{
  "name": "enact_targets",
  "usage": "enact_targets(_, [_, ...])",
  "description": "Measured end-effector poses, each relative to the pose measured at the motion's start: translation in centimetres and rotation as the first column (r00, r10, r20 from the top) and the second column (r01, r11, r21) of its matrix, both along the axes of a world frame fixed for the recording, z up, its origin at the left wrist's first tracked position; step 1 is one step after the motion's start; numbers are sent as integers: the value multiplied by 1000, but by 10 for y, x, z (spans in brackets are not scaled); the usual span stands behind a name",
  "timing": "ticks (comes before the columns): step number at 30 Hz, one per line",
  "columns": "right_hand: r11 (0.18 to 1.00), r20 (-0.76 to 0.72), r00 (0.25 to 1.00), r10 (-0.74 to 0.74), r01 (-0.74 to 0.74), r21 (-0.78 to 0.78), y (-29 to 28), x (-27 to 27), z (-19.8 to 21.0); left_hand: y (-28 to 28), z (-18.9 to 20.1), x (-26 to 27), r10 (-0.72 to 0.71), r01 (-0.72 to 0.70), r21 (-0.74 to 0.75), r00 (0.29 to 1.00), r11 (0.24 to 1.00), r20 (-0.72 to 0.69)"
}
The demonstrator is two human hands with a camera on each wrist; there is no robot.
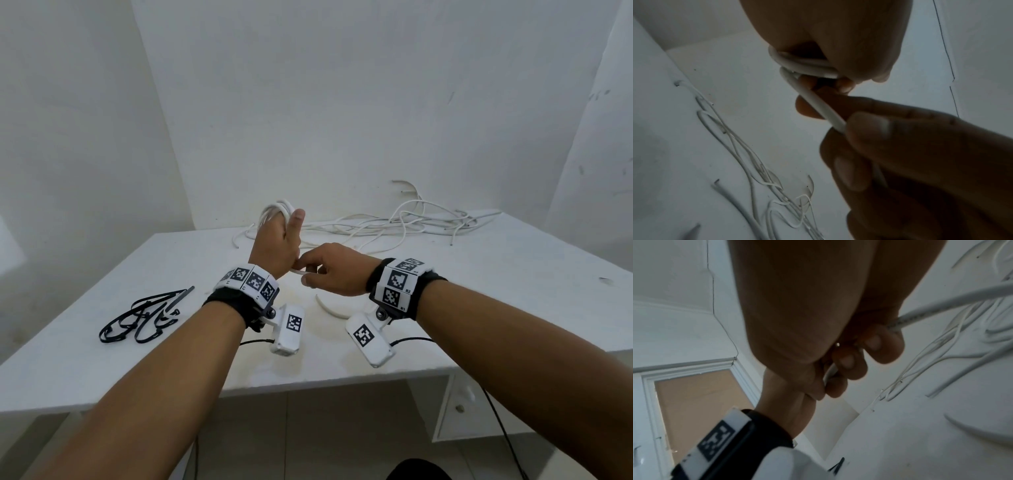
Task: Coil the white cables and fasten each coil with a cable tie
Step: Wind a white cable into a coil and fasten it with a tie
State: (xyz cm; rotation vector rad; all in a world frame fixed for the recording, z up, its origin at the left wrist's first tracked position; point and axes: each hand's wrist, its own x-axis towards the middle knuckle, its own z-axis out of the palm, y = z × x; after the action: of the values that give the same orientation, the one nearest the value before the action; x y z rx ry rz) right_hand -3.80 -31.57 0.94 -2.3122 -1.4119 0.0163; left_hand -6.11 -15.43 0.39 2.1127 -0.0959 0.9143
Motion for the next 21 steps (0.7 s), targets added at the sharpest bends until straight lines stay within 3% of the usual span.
enact_targets(3, [999,4,999,-33,33,22,0,-3,5,7,-1,3,58,-53,139,998,989,-32])
enact_targets(5, [997,27,997,-72,71,34,-5,-1,10,15,-5,0,89,-57,209,985,976,-149])
enact_targets(8, [992,39,993,-112,109,70,-14,5,18,22,-14,-5,81,-6,224,940,975,-330])
enact_targets(11, [991,32,995,-92,89,99,-17,7,22,17,-18,-5,41,53,227,920,972,-391])
enact_targets(15, [982,50,998,-46,36,184,-17,11,28,10,-18,-14,-129,203,83,836,976,-534])
enact_targets(21, [960,31,999,-20,10,280,-24,19,31,-4,-14,-26,-375,300,-224,768,927,-520])
